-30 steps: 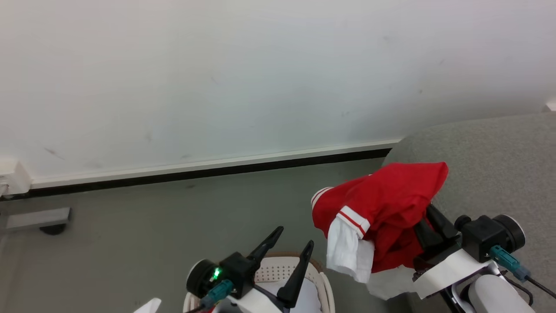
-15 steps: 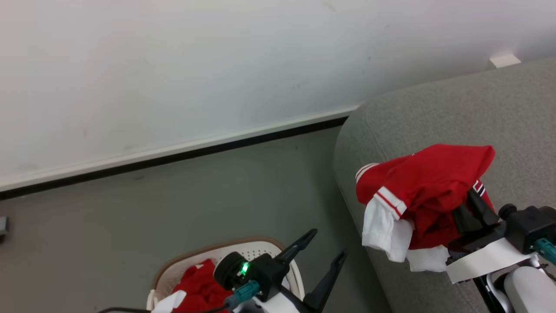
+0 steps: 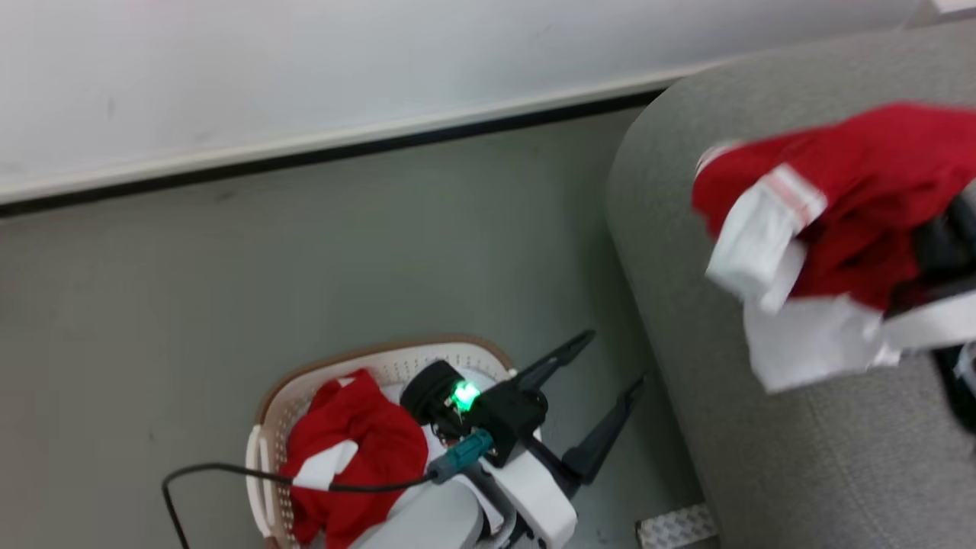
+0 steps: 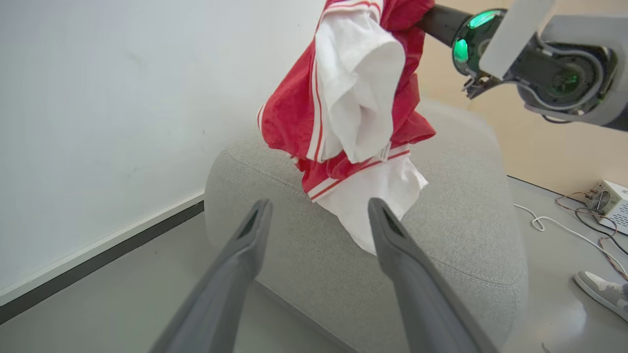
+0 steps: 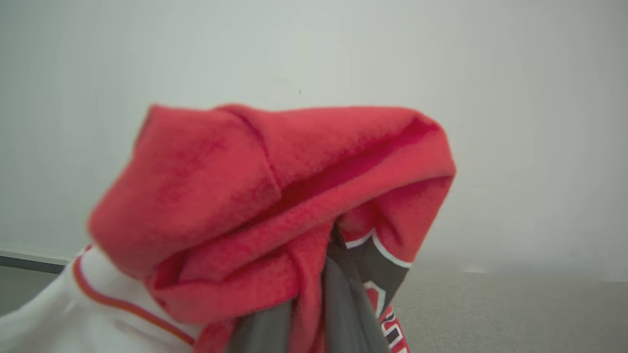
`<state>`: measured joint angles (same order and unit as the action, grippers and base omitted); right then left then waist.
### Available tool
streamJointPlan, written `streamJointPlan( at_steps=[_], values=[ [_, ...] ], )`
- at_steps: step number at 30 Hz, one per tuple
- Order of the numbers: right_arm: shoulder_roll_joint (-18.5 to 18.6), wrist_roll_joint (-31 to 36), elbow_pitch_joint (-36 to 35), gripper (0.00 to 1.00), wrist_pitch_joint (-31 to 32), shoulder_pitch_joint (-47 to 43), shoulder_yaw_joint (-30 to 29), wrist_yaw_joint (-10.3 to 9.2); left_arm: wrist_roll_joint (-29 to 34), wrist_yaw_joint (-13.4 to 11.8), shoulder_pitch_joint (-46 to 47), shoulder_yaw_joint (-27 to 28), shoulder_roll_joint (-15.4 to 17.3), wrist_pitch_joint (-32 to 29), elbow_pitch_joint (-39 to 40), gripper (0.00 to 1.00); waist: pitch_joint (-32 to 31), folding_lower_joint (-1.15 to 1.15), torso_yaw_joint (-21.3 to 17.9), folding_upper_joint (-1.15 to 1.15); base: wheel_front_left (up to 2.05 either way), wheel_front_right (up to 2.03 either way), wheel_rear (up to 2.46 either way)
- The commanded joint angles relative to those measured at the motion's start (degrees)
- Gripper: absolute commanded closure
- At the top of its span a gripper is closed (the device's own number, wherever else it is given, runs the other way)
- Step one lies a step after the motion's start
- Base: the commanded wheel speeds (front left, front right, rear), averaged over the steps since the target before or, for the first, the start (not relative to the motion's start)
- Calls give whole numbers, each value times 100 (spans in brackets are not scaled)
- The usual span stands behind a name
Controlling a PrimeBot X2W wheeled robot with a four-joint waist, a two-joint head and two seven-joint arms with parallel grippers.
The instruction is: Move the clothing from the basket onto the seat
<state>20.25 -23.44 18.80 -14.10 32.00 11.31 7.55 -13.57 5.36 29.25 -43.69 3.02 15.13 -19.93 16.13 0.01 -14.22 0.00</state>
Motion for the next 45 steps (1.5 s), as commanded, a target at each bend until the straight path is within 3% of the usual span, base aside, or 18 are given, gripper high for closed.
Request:
streamJointPlan(
  at_steps=[1, 7, 13, 18, 24, 25, 26, 27, 33, 45],
  values=[
    [119, -53, 141, 100, 55, 429, -97, -12, 94, 13, 151, 19, 17, 3, -28, 0, 442, -1, 254, 0, 0, 0, 0],
    [552, 9, 940, 100, 448, 1861, -554, -13, 143, 51, 539, 92, 13, 3, -17, 0, 1059, -1, 574, 0, 0, 0, 0],
    [1045, 526, 1998, 100, 728, 2878, -1363, -12, 163, 47, 821, 242, 8, 3, 99, 0, 1595, -1, 943, 0, 0, 0, 0],
    [1256, 1188, 2986, 100, 582, 3087, -2409, -12, 181, 47, 816, 348, 3, 3, 141, 0, 1774, -1, 1147, 0, 0, 0, 0],
    [1112, 1920, 3860, 100, 249, 2727, -3444, -12, 192, 62, 640, 450, 1, 3, 103, 0, 1681, -1, 1158, 0, 0, 0, 0],
    [1050, 2038, 3961, 90, 173, 2684, -3636, -12, 195, 64, 602, 477, 5, 3, 93, 0, 1640, -1, 1143, 0, 0, 0, 0],
    [956, 2130, 4037, 60, 108, 2625, -3813, -12, 196, 69, 563, 509, 12, 3, 81, 0, 1593, -1, 1127, 0, 0, 0, 0],
    [859, 2288, 4084, 0, 48, 2526, -3950, -12, 194, 70, 523, 539, 21, 3, 71, 0, 1540, -1, 1106, 0, 0, 0, 0],
    [275, 2720, 3747, 0, -116, 1967, -4370, -12, 183, 32, 216, 767, 104, 3, 50, 0, 1130, -1, 953, 0, 0, 0, 0],
    [-1132, 2575, 817, 0, -112, -456, -3563, -12, 46, -108, -760, 1353, 217, 3, 104, 0, -102, -1, 871, 0, 0, 0, 0]
  ],
)
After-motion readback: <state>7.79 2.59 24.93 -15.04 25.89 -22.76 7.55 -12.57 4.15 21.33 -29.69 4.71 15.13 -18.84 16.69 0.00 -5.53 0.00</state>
